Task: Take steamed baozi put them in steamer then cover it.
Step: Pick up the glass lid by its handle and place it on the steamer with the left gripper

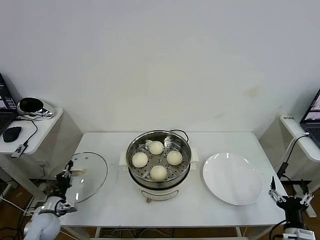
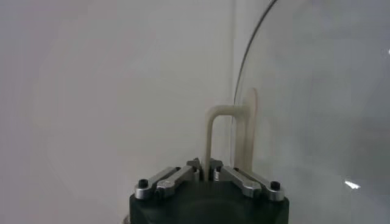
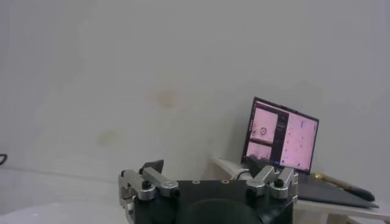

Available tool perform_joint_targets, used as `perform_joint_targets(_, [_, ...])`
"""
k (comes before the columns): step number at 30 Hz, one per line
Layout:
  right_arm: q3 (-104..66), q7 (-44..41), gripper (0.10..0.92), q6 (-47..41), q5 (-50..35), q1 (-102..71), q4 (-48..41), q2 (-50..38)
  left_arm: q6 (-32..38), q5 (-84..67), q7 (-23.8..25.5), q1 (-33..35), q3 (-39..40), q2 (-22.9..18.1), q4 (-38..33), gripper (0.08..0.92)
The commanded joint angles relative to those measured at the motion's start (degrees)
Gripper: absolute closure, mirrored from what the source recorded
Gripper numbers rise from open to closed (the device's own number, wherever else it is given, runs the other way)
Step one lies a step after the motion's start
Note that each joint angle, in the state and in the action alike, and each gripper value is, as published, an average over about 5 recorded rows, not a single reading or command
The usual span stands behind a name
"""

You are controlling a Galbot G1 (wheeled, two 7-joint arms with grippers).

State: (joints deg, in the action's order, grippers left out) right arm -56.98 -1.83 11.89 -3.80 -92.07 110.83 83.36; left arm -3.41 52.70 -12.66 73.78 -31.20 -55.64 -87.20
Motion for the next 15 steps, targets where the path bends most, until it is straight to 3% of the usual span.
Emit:
perform_joint_targets(1, [1.7, -0.06, 0.203, -0.03, 0.5, -0.04, 0.28, -0.06, -17.18, -8.36, 12.0, 12.97, -10.92, 5.92, -27.75, 0.848])
perform_joint_targets(8, [2.65, -0.08, 0.203, -0.34, 1.08, -0.52, 0.68, -0.77, -24.05, -10.81, 16.72, 7.55, -6.55, 10.32, -36.49, 0.848])
perform_joint_targets(15, [4.59, 0.63, 0.203, -0.23, 4.51, 0.01, 0.67, 1.12, -31.35, -9.89, 15.84, -4.31, 11.44, 12.3, -37.54, 0.848])
